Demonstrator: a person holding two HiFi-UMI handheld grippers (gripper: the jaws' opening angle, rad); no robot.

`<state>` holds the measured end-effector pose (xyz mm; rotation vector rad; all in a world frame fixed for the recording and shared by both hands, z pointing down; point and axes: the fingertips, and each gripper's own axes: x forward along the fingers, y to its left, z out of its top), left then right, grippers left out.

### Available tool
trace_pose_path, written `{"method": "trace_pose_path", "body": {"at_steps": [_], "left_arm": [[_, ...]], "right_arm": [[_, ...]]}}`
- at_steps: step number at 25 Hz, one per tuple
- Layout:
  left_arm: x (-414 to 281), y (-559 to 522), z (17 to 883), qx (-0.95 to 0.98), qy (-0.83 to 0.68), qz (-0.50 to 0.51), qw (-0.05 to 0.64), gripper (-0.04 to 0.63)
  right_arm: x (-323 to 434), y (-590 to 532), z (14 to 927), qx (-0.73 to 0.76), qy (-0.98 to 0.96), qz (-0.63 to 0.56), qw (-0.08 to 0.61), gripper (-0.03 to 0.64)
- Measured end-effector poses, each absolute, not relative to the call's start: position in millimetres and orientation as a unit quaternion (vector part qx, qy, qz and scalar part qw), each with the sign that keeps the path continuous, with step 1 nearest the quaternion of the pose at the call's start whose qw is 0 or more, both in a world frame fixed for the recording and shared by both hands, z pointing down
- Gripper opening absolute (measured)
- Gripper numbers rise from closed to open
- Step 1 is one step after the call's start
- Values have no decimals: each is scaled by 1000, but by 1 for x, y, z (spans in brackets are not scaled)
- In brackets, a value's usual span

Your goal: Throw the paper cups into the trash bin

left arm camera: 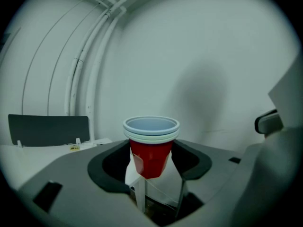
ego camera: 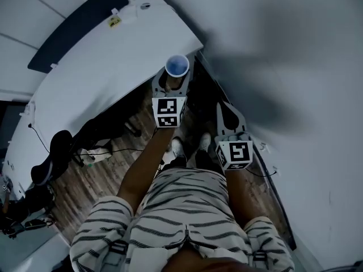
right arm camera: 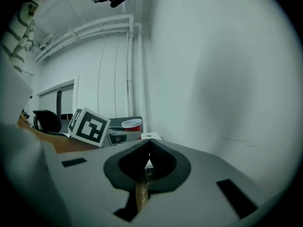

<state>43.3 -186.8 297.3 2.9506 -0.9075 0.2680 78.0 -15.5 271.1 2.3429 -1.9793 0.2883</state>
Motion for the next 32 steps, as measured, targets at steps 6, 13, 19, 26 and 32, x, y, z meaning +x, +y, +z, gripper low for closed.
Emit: {"method": "trace_pose_path", "body": {"at_steps": [6,13,19,26,32], "left_arm": [[55,-150,294,961,-261,85,25,290],[58,-106,288,970,-228,83,23,290],[60,-76,300,973,-207,98,17,290],[61,-52,319,974,-192,115,21,290],[64,-32,348,975,-164,147,34,290]], "right_arm": [[92,4,272,775,-625,88,26,9],[99,25,271,785,-614,80,19,9],[105,38,278,793,-604,81,23,9],[112,54,292,797,-596,93,23,9],[111,59,315,798,-592,112,24,9]]}}
